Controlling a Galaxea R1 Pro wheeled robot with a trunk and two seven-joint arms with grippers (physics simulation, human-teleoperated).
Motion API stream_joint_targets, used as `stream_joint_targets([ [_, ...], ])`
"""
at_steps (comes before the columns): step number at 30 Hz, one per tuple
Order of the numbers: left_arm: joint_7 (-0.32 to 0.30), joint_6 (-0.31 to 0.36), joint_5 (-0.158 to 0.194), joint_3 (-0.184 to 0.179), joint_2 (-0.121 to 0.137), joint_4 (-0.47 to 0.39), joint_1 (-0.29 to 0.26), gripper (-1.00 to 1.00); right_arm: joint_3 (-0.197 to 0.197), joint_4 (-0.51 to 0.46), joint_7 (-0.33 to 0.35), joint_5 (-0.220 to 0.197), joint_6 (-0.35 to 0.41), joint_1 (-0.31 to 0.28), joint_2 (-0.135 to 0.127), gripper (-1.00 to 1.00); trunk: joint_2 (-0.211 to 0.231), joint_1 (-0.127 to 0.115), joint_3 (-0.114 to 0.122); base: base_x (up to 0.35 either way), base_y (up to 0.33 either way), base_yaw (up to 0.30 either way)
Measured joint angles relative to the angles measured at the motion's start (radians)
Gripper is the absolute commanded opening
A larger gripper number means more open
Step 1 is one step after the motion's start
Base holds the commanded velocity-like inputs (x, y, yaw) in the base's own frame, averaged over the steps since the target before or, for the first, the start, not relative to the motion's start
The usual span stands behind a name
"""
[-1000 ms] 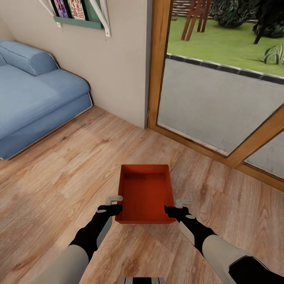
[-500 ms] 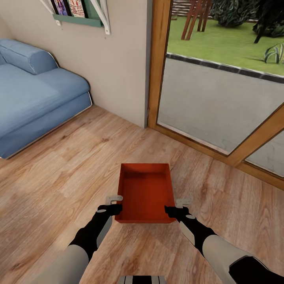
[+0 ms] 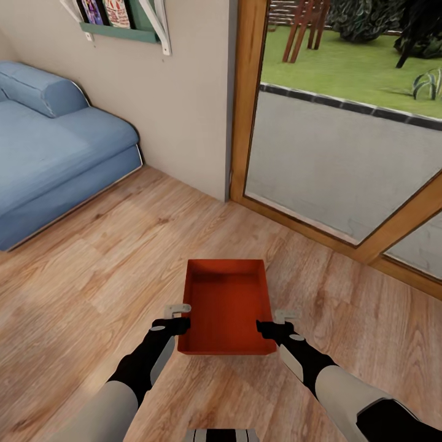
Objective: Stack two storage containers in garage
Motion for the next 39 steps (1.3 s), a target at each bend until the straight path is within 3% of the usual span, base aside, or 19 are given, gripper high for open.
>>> stream_joint_targets([
  [39,0.000,0.000,0.001,0.000,0.000,0.004,0.000,1.00,0.001,0.002,-0.007,0.006,0.003,0.000,-0.002,1.00,0.000,0.000,0.000,0.032,0.000,0.000],
])
